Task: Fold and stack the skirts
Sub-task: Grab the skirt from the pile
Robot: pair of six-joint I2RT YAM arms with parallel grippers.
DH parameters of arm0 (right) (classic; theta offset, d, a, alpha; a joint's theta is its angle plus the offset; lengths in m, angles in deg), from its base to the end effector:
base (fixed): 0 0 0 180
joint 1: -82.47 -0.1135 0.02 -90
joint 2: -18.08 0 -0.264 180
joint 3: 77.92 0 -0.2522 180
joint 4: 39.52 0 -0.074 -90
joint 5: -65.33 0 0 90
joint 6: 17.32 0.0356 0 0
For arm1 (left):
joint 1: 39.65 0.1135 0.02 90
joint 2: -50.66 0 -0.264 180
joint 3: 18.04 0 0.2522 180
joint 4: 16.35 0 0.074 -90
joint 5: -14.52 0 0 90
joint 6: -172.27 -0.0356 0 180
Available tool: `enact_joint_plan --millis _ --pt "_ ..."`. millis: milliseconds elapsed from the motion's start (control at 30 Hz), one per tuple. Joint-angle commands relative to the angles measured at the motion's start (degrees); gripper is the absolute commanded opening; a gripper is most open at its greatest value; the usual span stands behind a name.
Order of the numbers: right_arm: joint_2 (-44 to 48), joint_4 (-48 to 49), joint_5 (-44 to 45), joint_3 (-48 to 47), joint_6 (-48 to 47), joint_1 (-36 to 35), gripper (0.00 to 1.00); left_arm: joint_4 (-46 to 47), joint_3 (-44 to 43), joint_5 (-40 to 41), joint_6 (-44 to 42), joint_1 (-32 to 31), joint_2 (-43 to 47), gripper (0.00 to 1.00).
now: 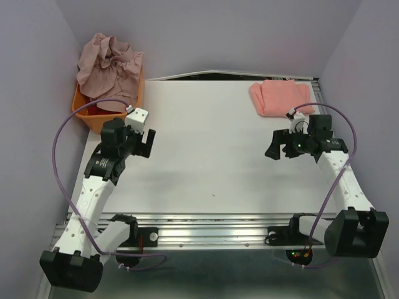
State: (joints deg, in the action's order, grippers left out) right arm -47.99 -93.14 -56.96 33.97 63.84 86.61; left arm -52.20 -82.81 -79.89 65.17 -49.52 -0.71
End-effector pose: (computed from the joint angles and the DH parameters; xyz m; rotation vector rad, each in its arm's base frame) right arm 0.2304 0.0024 0.2822 -0.3341 2.3450 0.5851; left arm 0.1983 -0.0373 0.3364 0.5063 1.8949 0.0073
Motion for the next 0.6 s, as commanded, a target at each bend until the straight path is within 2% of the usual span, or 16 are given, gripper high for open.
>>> enact_joint_plan --millis 0,233,400,567 --pt "0.9 2.2 -1.2 0.5 0.6 0.1 1.0 3.3 -2.8 0.0 1.5 0.3 0.9 0.98" --pt "-1.0 2.3 -1.0 -0.6 0.5 0.1 1.0 0.1 -18.9 -2.3 0.9 0.3 -10.5 0.98" --pt "-1.8 2.9 -0.9 -0.8 1.3 0.1 1.0 -3.3 -41.1 -2.5 2.5 1.5 -22.6 0.98" --pt "-2.8 3.6 -1.5 -0.6 1.5 0.1 1.0 -2.2 -54.7 -5.0 7.0 6.0 -32.7 0.99"
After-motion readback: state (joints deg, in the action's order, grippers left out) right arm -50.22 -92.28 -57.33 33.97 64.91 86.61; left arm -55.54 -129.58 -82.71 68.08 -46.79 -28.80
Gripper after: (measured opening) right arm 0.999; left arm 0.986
